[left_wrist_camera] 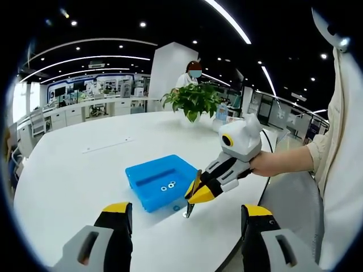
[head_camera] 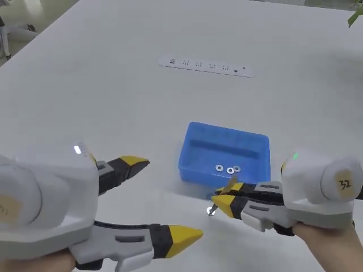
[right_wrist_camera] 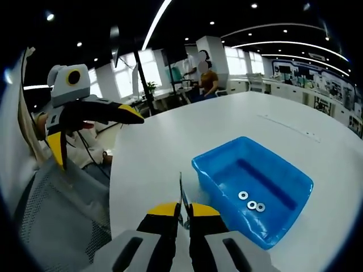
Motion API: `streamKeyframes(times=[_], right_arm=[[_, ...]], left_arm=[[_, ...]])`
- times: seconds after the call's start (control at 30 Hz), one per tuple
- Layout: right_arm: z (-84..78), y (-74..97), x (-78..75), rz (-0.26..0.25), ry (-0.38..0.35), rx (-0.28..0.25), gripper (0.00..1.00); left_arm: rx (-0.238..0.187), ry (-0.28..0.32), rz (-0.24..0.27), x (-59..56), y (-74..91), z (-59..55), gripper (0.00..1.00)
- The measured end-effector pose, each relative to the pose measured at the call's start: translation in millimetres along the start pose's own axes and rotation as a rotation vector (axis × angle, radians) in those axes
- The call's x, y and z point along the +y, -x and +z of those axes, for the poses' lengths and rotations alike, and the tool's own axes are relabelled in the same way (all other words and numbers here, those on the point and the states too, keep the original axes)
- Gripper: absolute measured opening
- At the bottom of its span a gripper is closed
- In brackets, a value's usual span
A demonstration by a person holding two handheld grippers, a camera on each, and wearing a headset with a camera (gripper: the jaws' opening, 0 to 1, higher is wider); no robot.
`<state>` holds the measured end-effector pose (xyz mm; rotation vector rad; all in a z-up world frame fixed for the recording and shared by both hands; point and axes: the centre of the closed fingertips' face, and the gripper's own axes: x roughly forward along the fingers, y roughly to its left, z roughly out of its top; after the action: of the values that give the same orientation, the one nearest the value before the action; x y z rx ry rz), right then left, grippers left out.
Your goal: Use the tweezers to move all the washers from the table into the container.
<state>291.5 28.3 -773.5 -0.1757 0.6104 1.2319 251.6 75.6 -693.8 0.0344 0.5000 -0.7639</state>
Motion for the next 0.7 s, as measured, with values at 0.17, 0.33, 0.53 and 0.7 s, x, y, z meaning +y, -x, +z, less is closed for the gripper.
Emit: streamKeyframes(times=[0.17, 0.33, 0.53, 0.7], right_arm=[[-1.7, -0.8, 7.1, 0.017, 0.049, 0.012, 0.03], [-2.2, -1.4, 8.7, 0.014, 0.105, 0.019, 0.03], [-0.8, -1.2, 3.5, -0.001, 0.079, 0.018, 0.02], [8.9, 3.6, 8.6, 0.007, 0.066, -0.009, 0.02]], left_arm=[[0.002, -0.003, -0.006, -1.9, -1.1, -0.1, 0.79], [-0.009, -0.012, -0.005, -3.1, -1.1, 2.9, 0.79], [-0.009, -0.014, -0.007, -2.9, 0.0, 2.9, 0.78], [-0.013, -0.006, 0.003, -0.8, 2.9, 2.0, 0.78]])
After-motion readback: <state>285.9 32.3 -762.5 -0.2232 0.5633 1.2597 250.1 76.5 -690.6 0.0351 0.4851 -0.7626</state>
